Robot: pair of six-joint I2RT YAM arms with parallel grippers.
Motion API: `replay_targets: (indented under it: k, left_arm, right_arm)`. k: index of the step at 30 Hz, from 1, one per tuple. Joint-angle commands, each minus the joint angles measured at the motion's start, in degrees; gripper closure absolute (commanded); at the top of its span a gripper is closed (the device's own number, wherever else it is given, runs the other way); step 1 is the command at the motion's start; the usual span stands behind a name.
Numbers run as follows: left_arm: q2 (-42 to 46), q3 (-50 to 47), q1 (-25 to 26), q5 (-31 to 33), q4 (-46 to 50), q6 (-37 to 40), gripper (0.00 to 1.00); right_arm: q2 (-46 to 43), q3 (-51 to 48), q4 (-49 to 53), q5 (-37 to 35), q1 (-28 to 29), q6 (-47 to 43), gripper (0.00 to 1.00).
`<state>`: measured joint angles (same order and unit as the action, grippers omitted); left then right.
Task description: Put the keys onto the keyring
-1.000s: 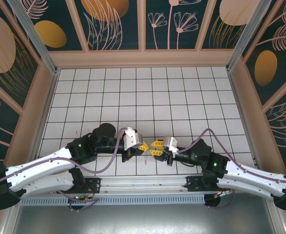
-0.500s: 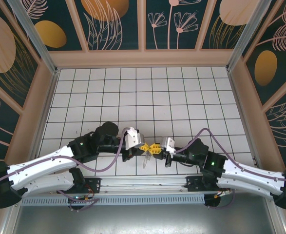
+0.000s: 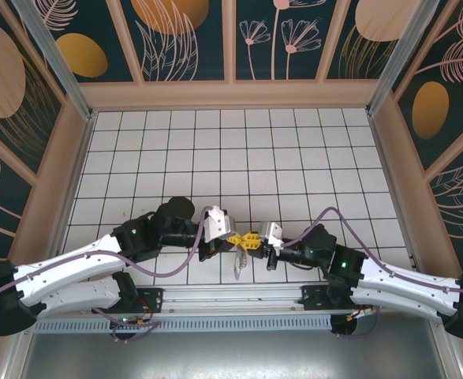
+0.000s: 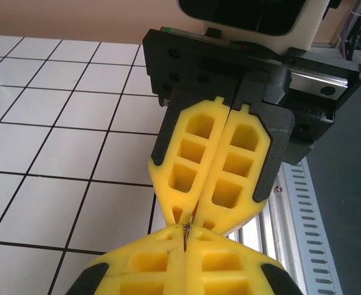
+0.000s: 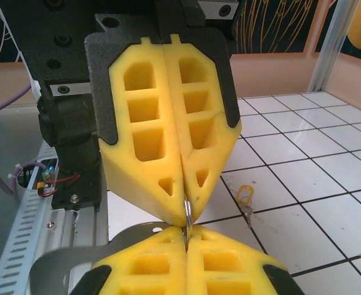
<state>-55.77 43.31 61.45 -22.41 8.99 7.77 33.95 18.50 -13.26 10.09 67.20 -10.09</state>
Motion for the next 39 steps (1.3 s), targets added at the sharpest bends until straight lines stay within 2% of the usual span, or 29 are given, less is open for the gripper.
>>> replay_targets:
  k: [1, 3, 5, 7, 12, 16, 22, 39]
  left_arm:
    - [-0.33, 1.49, 0.16, -0.37, -1.29, 0.04, 1.00]
    - [0.82, 0.57, 0.15, -0.27, -3.00, -0.84, 0.98]
    - [2.88, -0.94, 0.16, 0.34, -5.37, -2.18, 0.80]
    - [5.49, -3.18, 0.16, 0.62, -9.00, -4.27, 0.74]
    - [10.13, -7.61, 0.16, -1.01, -16.84, -8.43, 0.73]
    - [9.33, -6.80, 0.12, -4.35, -17.84, -9.13, 0.73]
    - [8.84, -6.61, 0.15, -7.38, -20.36, -9.71, 0.74]
    - [6.38, -5.17, 0.15, -10.25, -21.04, -9.27, 0.71]
  right_arm:
    - [-0.20, 1.85, -5.12, -0.37, 0.39, -0.11, 1.00]
    - [-1.02, 1.15, -6.34, -0.01, 0.40, 0.02, 1.00]
    - [-2.58, 0.15, -8.54, 0.80, 0.40, 0.45, 1.00]
    - [-4.66, -1.46, -11.79, 1.95, 0.45, 1.19, 1.00]
    - [-8.97, -6.02, -21.13, 5.06, 0.30, 3.17, 1.00]
    - [-8.08, -6.59, -24.05, 6.38, 0.30, 3.88, 1.00]
    - [-6.46, -9.72, -33.94, 7.75, 0.22, 5.86, 1.00]
    - [-3.37, -8.78, -34.56, 7.94, 0.21, 5.79, 1.00]
